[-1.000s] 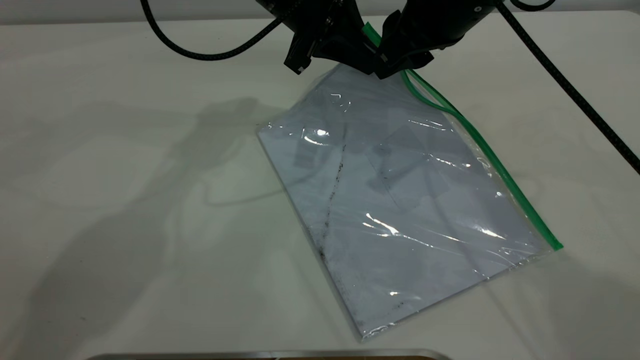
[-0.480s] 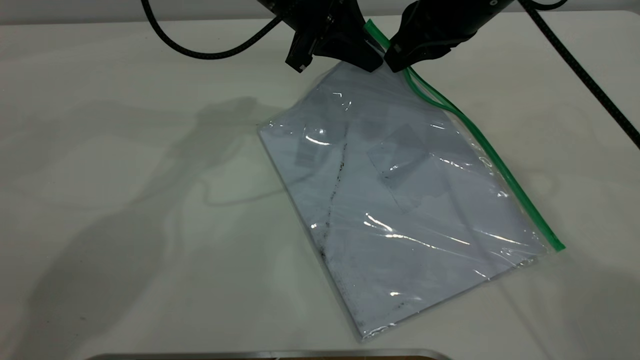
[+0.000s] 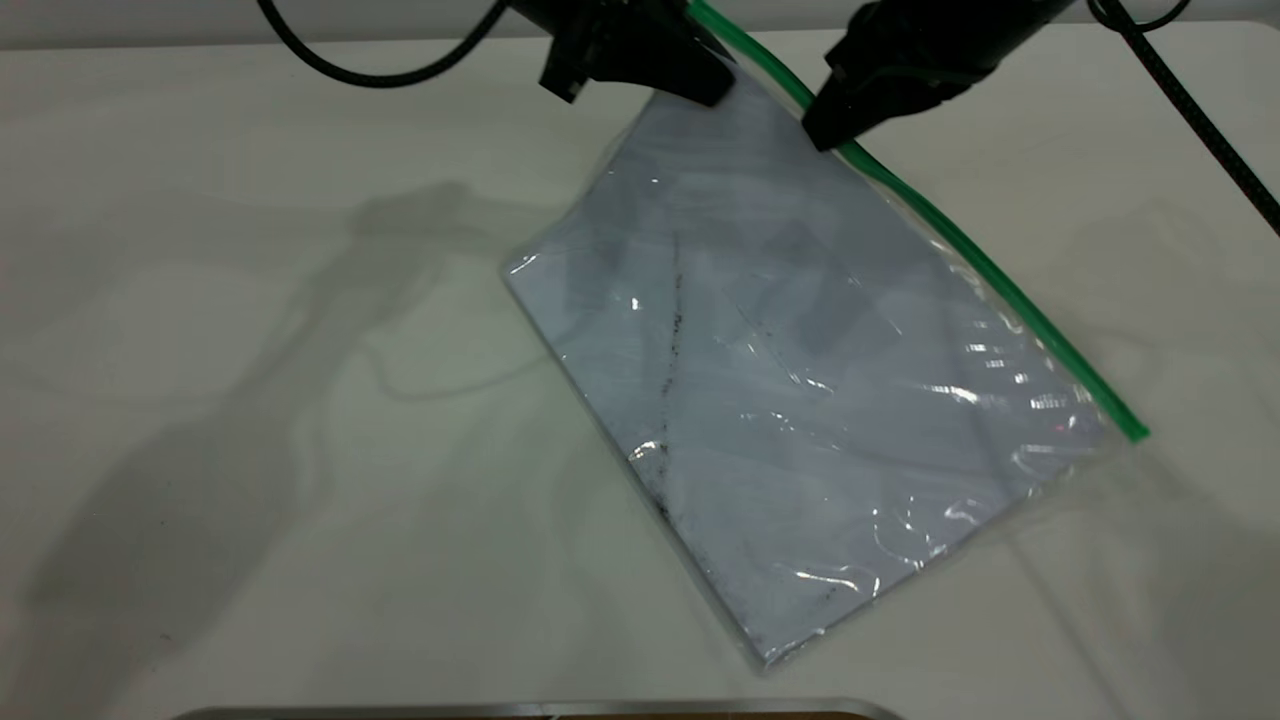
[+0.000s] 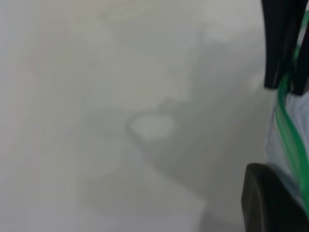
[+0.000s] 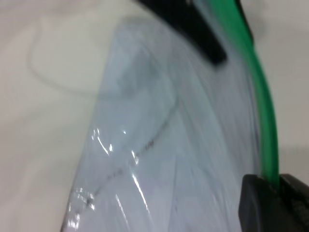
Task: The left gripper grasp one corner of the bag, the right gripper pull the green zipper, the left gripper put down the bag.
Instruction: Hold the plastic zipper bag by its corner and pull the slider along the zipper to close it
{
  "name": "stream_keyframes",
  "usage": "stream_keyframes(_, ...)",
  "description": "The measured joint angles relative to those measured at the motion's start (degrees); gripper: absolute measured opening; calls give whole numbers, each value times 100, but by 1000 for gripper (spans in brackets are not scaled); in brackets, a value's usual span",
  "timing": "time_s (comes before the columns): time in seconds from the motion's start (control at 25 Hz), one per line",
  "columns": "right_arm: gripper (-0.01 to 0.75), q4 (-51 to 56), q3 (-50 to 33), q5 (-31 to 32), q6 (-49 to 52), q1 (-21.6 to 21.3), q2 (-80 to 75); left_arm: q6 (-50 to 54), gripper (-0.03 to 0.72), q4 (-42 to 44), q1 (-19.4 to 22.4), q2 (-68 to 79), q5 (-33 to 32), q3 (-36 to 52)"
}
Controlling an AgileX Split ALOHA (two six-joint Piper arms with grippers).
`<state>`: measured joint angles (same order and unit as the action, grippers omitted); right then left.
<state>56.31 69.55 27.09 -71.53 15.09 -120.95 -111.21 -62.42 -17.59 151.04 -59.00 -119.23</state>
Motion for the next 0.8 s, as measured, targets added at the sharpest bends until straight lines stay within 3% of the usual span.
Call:
stream_keyframes(0.4,35,-1776,0,849,1506,-264,0,524,52,267,479,-5,100,0)
stream_keyframes(0.8,35,-3297,0,1809,2882,-428,0,1457,52,1727,494,-5,358,0)
